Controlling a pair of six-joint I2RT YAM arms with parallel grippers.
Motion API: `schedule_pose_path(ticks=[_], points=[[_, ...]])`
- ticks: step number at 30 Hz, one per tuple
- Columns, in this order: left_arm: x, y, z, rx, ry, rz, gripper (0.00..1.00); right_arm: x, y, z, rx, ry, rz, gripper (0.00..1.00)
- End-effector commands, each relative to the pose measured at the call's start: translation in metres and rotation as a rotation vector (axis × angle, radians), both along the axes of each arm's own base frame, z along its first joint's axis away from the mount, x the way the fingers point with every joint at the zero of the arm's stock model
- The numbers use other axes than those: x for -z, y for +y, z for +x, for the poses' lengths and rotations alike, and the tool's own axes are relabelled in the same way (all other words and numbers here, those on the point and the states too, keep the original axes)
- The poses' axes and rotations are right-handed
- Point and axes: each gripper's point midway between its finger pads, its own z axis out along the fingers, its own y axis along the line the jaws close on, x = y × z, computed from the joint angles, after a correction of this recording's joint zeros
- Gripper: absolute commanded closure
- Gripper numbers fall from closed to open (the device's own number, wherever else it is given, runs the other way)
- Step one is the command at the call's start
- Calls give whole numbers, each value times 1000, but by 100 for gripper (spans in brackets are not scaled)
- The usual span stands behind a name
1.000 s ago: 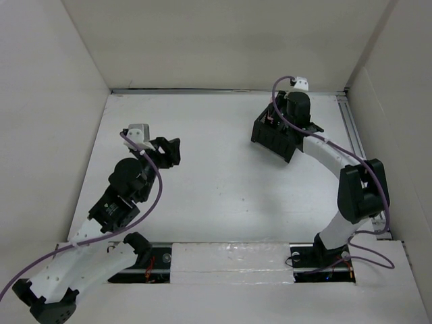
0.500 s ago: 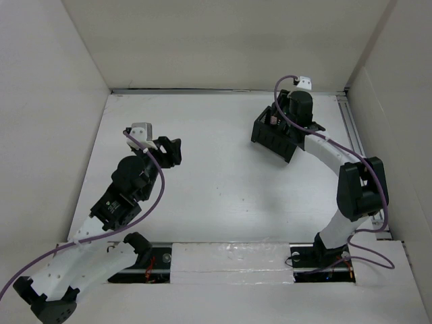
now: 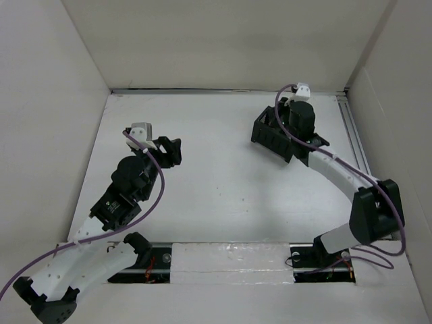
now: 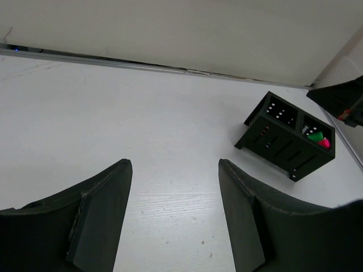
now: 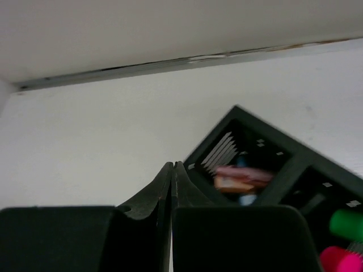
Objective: Organize the desk
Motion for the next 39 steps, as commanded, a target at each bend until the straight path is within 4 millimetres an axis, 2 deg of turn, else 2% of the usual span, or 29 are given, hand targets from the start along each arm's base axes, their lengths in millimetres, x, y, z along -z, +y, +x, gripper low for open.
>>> schedule_pose_path(ticks=[1, 2, 3, 4, 5, 6, 8, 10, 12, 13, 17, 19, 20, 23, 28, 32, 39], points=[[-29, 3, -3, 4, -70, -38, 41, -61, 57, -48, -189, -158, 113, 100], [-29, 3, -3, 6, -68, -36, 41, -62, 89, -70, -283, -163, 115, 100], [-29, 3, -3, 5, -64, -39, 41, -53, 104, -86, -342, -163, 98, 100], [-30, 3, -4, 6, -65, -41, 41, -55, 119, -104, -410, -178, 98, 100], [-30, 3, -3, 8, -69, -41, 40, -43, 157, -145, -577, -166, 79, 100], [-30, 3, -3, 3, -70, -40, 40, -43, 157, -145, -579, -166, 79, 100], [-29, 5, -3, -5, -66, -37, 40, -43, 181, -182, -707, -176, 73, 100], [-30, 8, -2, -21, -65, -36, 40, -27, 190, -207, -790, -155, 54, 96], [-31, 15, -2, -58, -69, -33, 40, -15, 196, -231, -857, -135, 23, 87], [-32, 18, -3, -69, -73, -34, 40, 4, 196, -237, -869, -100, -2, 84], [-34, 26, -6, -88, -96, -39, 39, 70, 190, -253, -892, 75, -77, 60], [-34, 25, -6, -85, -102, -27, 39, 88, 185, -256, -864, 119, -92, 56], [-33, 25, -6, -82, -100, -14, 39, 103, 181, -263, -864, 154, -102, 55], [-32, 21, -6, -61, -107, 0, 37, 123, 175, -272, -868, 191, -113, 54], [-22, 18, 1, -70, -80, 30, 37, 127, 175, -271, -854, 181, -118, 54], [-10, 14, 9, -78, -45, 64, 37, 120, 181, -265, -848, 167, -125, 54], [-7, 11, 10, -63, -40, 78, 38, 113, 185, -254, -795, 169, -94, 54]])
